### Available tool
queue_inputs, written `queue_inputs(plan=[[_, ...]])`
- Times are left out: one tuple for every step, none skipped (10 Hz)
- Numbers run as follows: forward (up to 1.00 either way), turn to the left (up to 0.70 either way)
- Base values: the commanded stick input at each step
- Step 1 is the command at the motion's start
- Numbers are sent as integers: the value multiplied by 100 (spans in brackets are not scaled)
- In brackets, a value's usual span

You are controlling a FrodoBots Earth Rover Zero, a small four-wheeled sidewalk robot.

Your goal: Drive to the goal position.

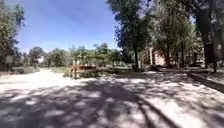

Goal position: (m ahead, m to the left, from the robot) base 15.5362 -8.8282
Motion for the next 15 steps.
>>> queue_inputs(plan=[[85, -34], [85, -34], [85, -34], [85, -34], [85, -34], [85, -34], [85, -34], [85, -34], [85, -34], [85, -34], [85, -34], [85, -34], [85, -34], [85, -34], [85, -34]])
